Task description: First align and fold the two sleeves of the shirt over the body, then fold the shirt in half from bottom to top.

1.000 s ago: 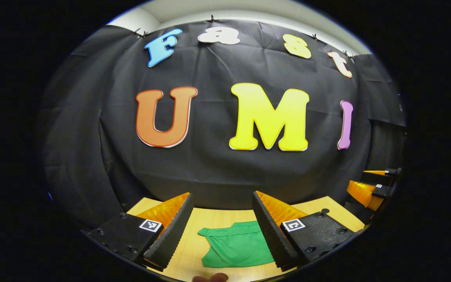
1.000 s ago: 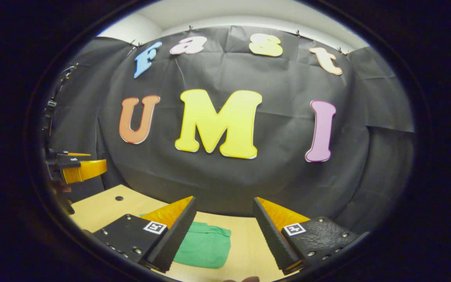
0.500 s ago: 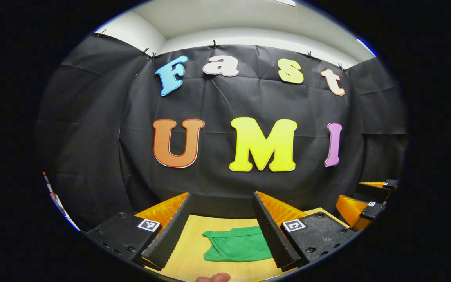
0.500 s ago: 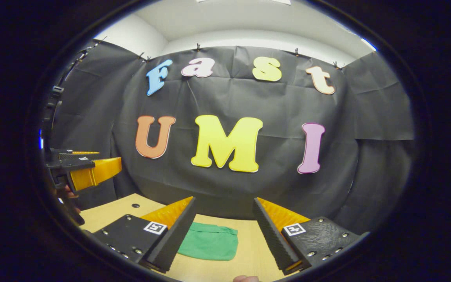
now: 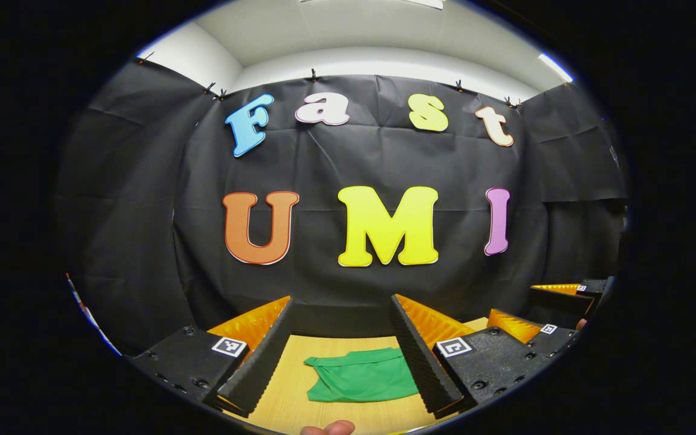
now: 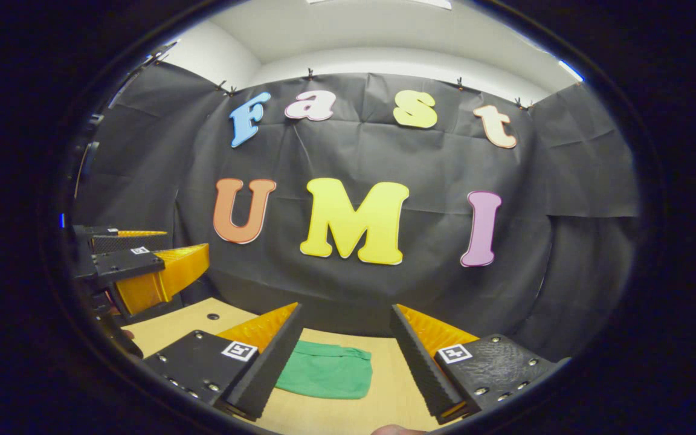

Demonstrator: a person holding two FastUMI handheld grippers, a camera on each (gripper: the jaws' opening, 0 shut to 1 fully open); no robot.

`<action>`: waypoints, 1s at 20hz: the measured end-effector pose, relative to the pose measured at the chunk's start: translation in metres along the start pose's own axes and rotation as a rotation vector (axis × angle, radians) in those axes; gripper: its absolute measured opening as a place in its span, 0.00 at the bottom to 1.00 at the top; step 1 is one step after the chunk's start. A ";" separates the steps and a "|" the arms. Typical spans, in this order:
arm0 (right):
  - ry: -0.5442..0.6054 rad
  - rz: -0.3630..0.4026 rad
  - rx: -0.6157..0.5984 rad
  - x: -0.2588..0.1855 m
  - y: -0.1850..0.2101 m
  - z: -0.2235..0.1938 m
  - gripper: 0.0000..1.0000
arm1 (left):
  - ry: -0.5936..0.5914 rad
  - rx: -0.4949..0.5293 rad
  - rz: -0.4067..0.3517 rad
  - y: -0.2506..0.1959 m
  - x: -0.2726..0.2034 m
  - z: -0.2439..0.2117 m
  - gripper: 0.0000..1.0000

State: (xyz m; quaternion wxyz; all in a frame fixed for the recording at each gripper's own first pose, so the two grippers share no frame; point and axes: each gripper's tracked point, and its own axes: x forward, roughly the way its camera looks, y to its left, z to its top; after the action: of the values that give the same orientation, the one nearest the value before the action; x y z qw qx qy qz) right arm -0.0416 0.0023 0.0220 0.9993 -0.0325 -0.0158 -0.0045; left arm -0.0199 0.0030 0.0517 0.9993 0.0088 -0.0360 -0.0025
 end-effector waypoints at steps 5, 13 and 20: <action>0.003 -0.039 0.066 0.010 -0.011 0.000 0.93 | 0.027 -0.002 0.013 0.002 0.006 -0.009 0.98; -0.007 -0.048 0.080 0.021 -0.005 0.007 0.93 | 0.077 -0.027 0.030 0.009 0.010 -0.023 0.98; 0.002 -0.036 0.084 0.023 -0.001 0.004 0.93 | 0.092 -0.033 0.026 0.007 0.006 -0.027 0.98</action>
State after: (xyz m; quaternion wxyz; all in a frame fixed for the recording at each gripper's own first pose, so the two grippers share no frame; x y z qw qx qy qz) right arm -0.0190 0.0012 0.0267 0.9996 0.0099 -0.0155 -0.0221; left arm -0.0118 0.0106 0.0252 0.9999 -0.0081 0.0097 0.0105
